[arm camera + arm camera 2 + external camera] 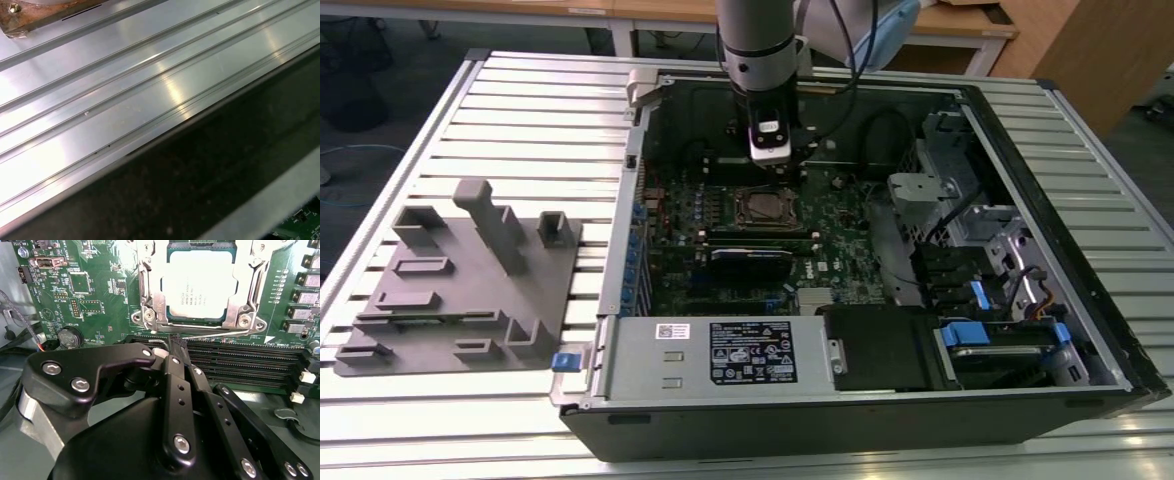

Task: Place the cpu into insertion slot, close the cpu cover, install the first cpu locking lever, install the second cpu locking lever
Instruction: 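Install the first cpu locking lever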

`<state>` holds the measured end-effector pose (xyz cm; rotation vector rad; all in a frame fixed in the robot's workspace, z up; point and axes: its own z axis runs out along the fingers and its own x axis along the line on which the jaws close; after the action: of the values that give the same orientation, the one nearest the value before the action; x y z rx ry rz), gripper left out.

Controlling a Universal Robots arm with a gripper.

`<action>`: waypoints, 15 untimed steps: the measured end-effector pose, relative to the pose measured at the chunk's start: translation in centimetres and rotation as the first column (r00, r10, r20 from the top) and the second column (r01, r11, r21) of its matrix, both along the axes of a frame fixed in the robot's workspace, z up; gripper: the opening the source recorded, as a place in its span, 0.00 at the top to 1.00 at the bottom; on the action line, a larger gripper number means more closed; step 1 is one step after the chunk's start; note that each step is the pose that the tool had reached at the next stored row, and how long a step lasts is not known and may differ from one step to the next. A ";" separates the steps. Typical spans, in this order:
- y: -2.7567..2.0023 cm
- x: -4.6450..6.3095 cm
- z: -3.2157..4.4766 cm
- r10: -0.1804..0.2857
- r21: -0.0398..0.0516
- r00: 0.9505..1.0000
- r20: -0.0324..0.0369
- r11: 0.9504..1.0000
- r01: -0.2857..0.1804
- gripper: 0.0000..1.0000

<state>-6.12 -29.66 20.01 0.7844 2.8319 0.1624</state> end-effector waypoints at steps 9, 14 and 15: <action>0.00 0.0 -0.08 0.000 0.000 1.000 0.000 1.000 0.000 0.89; 0.00 0.0 -0.58 0.000 0.000 1.000 0.000 1.000 0.000 0.89; 0.00 0.0 -0.58 0.000 0.000 1.000 0.000 1.000 0.000 0.89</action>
<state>-6.12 -29.66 19.43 0.7844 2.8318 0.1625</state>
